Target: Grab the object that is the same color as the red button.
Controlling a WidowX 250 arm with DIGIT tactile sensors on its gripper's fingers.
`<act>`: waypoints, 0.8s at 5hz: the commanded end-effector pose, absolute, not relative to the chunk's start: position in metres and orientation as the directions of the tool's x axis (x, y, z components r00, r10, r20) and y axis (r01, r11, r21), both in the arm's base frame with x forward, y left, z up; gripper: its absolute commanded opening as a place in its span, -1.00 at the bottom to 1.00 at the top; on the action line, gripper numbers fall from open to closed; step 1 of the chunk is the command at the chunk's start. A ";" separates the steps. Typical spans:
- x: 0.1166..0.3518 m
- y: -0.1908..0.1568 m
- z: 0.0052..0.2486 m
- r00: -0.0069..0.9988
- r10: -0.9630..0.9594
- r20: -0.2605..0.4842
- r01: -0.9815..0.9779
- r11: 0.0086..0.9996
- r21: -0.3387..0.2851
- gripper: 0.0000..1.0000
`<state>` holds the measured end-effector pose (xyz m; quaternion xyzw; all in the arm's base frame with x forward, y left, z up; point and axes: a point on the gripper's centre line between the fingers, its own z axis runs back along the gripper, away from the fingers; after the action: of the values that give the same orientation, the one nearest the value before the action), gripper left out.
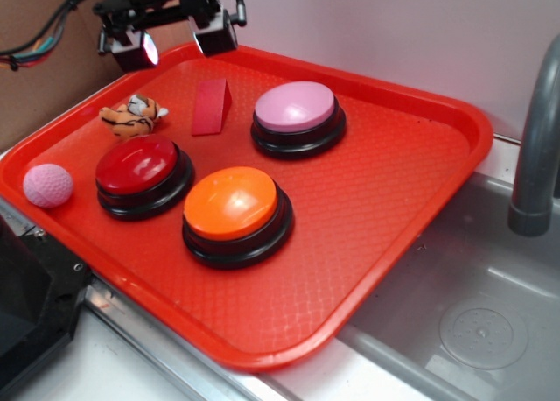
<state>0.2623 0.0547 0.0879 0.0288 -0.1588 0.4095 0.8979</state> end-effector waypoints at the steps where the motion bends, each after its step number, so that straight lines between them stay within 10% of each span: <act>1: 0.285 0.073 0.058 0.592 0.719 0.363 -0.738 0.665 -0.114 1.00; 3: 0.293 0.077 0.038 0.664 0.689 0.291 -0.689 0.715 -0.123 1.00; 4: 0.295 0.078 0.037 0.673 0.686 0.276 -0.690 0.717 -0.097 -0.12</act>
<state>0.2885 0.0707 0.0241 0.0120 -0.1287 0.3764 0.9174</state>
